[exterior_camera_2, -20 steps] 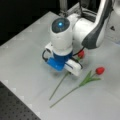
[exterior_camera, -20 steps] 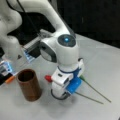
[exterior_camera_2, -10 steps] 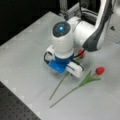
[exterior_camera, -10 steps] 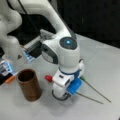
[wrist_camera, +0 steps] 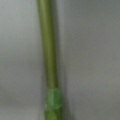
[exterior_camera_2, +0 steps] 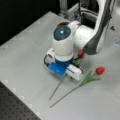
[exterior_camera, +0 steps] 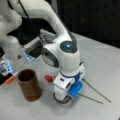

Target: Flower insertion into a vase

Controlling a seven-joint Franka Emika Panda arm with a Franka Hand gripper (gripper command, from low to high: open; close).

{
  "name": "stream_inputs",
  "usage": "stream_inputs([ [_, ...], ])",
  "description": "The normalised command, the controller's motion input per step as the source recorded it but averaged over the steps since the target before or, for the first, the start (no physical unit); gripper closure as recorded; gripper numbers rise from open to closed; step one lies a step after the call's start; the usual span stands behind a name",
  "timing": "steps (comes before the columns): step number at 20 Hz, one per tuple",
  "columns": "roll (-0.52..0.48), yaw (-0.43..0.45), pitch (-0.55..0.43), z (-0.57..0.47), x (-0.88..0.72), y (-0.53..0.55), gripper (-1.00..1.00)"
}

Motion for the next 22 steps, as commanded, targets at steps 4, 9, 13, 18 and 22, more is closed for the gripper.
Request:
stream_inputs([
  [4, -0.111, -0.031, -0.024, -0.09, 0.09, 0.07, 1.00],
  [9, -0.105, -0.025, -0.035, -0.11, 0.10, 0.08, 1.00],
  [13, -0.084, -0.035, -0.023, -0.09, 0.09, 0.09, 1.00],
  [18, -0.086, -0.050, -0.003, -0.07, 0.07, 0.06, 1.00],
  [22, -0.089, -0.051, -0.008, -0.08, 0.07, 0.05, 1.00],
])
